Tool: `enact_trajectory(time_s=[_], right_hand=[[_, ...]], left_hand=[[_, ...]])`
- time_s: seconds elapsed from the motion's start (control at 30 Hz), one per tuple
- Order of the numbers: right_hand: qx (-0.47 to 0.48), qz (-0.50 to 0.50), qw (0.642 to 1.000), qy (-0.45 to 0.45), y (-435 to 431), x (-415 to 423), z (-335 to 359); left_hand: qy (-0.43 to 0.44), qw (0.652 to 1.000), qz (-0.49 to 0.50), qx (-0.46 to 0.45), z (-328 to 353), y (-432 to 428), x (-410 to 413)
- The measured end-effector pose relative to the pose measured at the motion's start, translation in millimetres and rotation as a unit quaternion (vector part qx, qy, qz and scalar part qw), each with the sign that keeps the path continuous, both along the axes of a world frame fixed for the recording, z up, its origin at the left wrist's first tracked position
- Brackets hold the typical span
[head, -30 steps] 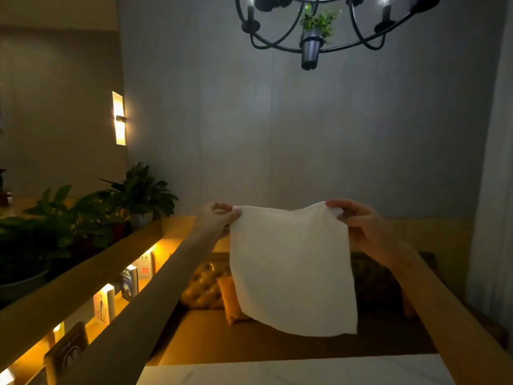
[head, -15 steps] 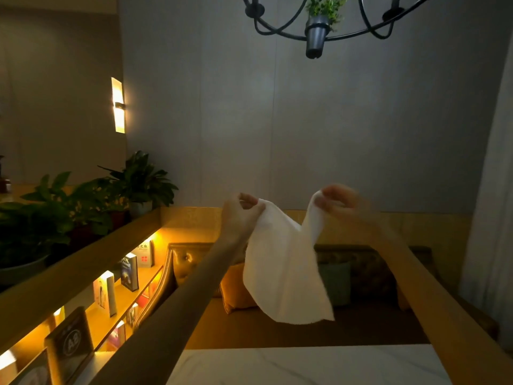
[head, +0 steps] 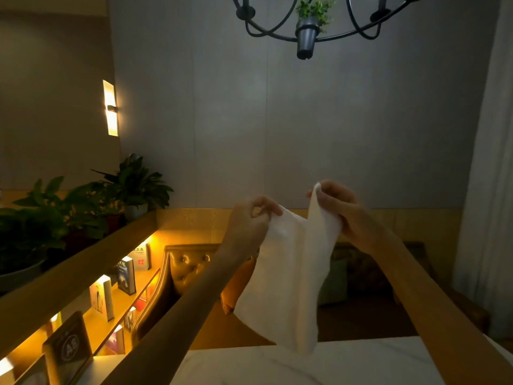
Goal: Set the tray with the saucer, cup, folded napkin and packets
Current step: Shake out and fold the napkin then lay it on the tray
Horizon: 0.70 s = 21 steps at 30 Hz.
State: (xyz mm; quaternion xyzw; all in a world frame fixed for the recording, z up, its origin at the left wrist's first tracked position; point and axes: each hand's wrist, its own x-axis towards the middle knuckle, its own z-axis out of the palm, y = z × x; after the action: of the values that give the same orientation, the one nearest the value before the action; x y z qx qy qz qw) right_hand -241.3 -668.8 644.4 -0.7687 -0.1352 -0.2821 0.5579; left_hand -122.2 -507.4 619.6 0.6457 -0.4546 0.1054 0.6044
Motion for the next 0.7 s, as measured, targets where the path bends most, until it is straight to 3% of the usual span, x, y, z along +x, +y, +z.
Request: enact_trajectory(time_s=[0.13, 0.3, 0.33, 0.4, 0.5, 0.57, 0.7], right_hand=[[-0.016, 0.056, 0.997, 0.054, -2.9, -16.5, 0.7], [0.041, 0.059, 0.996, -0.056, 3.2, -31.5, 2.9], [0.008, 0.034, 0.996, -0.080, 6.2, -32.0, 2.8], [-0.155, -0.059, 0.982, -0.093, 12.3, -30.0, 3.1], [-0.405, -0.185, 0.895, -0.010, 15.3, -16.1, 0.4], [-0.445, -0.222, 0.868, 0.004, 13.1, -7.5, -5.3], [-0.387, -0.237, 0.891, -0.012, 9.2, -2.4, -10.6]], left_hand=[[-0.070, 0.995, 0.047, 0.062, -1.9, 2.4, 7.3], [-0.070, 0.987, 0.091, 0.109, -18.2, 0.9, 14.5], [-0.070, 0.987, 0.089, 0.113, -20.4, -0.8, 13.6], [-0.065, 0.987, 0.070, 0.128, -20.6, -4.8, 9.4], [-0.009, 0.987, -0.005, 0.158, -12.5, -7.7, -0.4], [0.025, 0.985, -0.065, 0.157, -8.1, -7.5, -6.5], [-0.035, 0.991, -0.089, 0.089, -8.0, -3.1, -12.9]])
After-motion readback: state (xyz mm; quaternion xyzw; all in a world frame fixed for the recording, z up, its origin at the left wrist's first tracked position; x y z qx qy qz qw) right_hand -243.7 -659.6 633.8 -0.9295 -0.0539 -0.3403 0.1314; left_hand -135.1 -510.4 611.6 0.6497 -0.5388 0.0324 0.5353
